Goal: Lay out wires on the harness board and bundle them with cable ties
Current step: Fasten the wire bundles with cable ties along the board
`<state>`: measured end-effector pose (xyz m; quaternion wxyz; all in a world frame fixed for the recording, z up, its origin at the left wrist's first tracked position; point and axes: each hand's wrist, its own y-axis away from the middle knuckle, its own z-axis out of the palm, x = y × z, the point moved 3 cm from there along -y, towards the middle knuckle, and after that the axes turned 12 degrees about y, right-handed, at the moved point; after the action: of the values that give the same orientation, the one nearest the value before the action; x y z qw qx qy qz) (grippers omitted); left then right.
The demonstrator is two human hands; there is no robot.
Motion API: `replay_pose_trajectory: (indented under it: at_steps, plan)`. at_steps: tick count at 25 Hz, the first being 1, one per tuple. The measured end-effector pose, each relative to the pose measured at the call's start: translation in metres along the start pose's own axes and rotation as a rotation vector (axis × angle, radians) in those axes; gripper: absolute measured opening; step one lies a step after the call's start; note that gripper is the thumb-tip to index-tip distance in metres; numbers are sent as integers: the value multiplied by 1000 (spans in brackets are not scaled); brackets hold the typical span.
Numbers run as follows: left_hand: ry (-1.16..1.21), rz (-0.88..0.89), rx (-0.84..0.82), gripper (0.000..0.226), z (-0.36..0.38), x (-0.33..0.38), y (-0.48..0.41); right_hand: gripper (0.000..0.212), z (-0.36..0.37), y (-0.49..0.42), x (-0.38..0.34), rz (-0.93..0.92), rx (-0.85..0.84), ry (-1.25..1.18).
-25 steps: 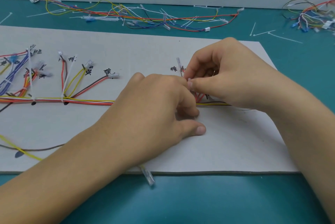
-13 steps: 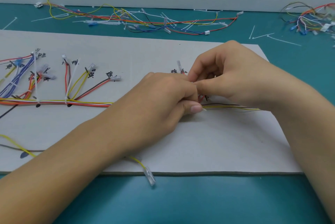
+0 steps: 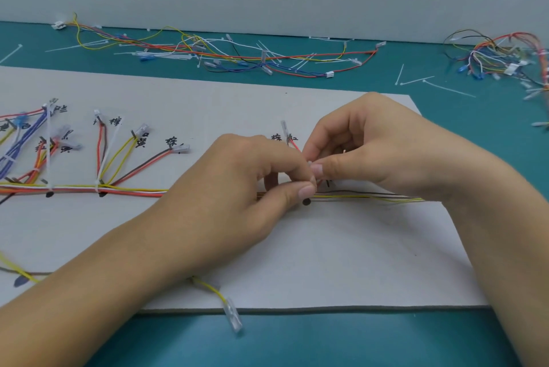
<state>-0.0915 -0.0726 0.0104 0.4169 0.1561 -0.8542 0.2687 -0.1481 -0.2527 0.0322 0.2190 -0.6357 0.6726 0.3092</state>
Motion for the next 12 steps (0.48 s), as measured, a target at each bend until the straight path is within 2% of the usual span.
replay_pose_trajectory:
  at_steps: [5, 12]
  plan:
    - [49, -43, -2, 9, 0, -1, 0, 8, -1, 1, 0, 1, -23, -21]
    - [221, -170, 101, 13, 0, -9, -1, 9, 0, 1, -1, 6, -24, -25]
